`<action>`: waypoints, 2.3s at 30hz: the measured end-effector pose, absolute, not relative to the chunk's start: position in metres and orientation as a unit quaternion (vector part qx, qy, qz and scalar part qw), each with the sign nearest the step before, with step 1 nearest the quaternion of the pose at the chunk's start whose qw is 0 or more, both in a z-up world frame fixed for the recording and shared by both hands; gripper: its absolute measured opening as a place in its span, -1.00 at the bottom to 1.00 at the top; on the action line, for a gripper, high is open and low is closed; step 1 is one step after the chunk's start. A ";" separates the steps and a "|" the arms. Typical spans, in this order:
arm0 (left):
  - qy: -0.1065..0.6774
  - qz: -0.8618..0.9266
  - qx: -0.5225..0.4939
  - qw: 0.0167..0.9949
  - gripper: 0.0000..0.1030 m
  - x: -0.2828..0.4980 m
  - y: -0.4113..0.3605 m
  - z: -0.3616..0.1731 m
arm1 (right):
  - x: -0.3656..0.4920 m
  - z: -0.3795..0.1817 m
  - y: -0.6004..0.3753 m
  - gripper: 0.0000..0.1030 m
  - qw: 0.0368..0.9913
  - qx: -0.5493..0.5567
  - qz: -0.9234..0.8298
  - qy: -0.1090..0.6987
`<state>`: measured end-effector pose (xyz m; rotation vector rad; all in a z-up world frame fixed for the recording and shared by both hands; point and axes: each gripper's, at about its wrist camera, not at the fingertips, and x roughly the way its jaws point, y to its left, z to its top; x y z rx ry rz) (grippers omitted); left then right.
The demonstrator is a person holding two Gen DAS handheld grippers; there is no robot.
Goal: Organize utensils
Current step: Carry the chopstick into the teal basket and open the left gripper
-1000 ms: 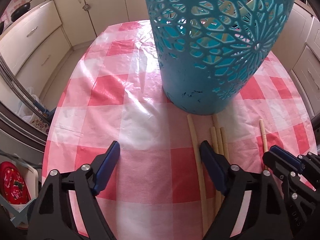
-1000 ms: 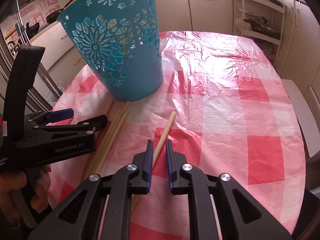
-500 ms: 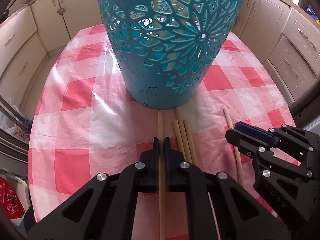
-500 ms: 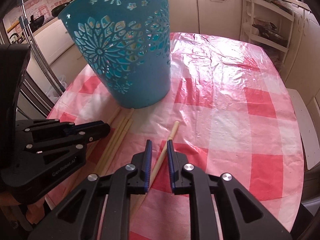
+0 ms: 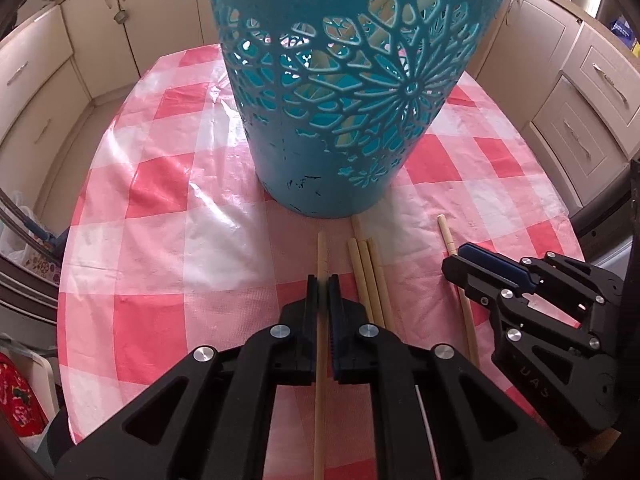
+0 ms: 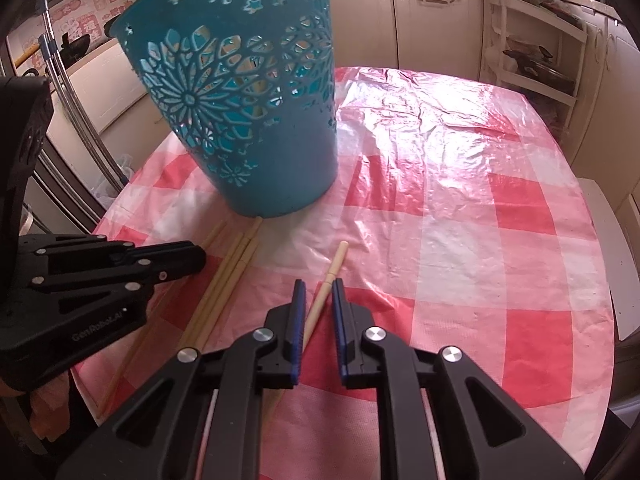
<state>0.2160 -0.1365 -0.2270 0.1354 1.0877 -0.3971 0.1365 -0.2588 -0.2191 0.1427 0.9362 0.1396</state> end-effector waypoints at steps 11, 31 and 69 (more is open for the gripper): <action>0.456 -0.238 -0.046 0.857 -0.90 0.187 -0.082 -0.156 | 0.133 -0.219 -0.261 -0.82 0.889 0.072 0.060 0.448; 0.181 -0.244 -0.112 0.946 -0.90 0.198 -0.093 0.023 | 0.131 -0.219 -0.265 -0.82 0.891 0.082 0.063 0.441; 0.238 -0.132 -0.019 0.962 -0.50 0.262 -0.139 -0.078 | 0.130 -0.220 -0.263 -0.82 0.893 0.087 0.065 0.438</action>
